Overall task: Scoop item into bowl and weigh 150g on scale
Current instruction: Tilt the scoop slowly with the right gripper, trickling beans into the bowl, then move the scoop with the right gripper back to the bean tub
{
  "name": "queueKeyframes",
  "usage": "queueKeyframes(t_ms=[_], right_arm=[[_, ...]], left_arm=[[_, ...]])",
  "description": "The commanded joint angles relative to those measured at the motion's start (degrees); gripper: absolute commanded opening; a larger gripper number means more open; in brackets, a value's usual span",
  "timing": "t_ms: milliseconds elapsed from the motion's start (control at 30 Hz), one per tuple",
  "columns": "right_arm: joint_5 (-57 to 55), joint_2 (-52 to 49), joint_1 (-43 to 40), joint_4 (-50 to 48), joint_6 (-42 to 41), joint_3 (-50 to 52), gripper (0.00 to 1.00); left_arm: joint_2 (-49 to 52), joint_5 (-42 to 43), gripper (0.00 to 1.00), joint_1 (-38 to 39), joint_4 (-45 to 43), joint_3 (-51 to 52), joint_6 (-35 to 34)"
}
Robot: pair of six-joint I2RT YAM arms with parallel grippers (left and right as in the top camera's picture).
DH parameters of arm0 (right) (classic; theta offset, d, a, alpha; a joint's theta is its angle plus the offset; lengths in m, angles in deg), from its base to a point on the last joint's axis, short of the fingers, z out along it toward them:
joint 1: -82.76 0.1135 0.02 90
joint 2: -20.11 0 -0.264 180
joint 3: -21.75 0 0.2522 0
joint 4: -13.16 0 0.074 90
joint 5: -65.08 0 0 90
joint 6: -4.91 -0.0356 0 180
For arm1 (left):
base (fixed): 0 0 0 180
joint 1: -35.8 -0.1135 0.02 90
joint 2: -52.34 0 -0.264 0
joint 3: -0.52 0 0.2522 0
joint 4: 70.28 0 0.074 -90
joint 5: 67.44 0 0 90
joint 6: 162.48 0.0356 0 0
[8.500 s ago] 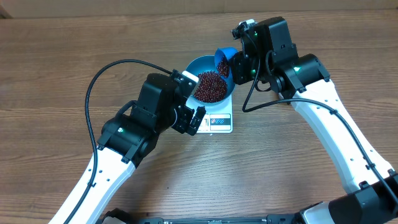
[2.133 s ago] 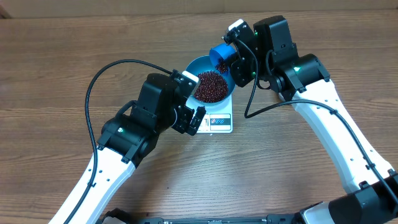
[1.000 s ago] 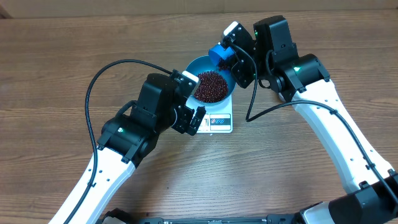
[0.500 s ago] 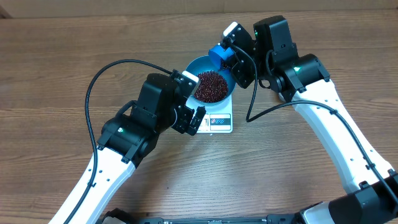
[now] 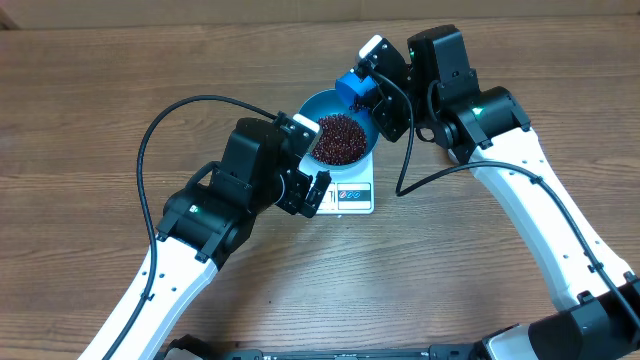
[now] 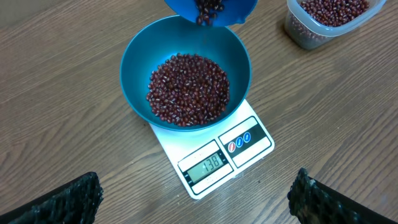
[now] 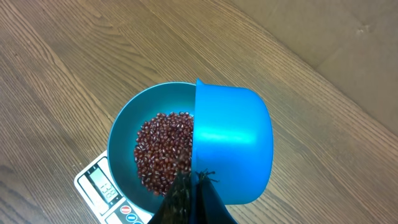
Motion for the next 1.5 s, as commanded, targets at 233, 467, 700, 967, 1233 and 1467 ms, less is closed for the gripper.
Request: queueKeyframes(t_ms=[233,467,700,967,1233,1467], right_arm=[[0.7,0.2,0.2,-0.9,3.5,0.2,0.04],[0.7,0.2,0.2,-1.2,6.7,0.2,0.04],[0.8,0.2,0.2,-1.4,8.0,0.2,0.04],[0.7,0.2,0.2,-1.5,16.8,0.2,0.04],[0.7,0.2,0.2,-1.7,16.7,0.2,0.04],[0.7,0.2,0.2,-3.5,10.0,0.2,0.04]], left_arm=[[0.1,0.8,0.99,-0.2,0.0,0.3,-0.8],[0.1,0.8,0.99,-0.2,0.0,0.3,-0.8],[0.1,0.8,1.00,-0.2,0.0,0.3,-0.8],[0.1,0.8,1.00,-0.2,0.0,0.3,-0.8],[0.1,0.8,1.00,-0.2,0.0,0.3,-0.8],[0.1,0.8,1.00,-0.2,0.0,0.3,-0.8]])
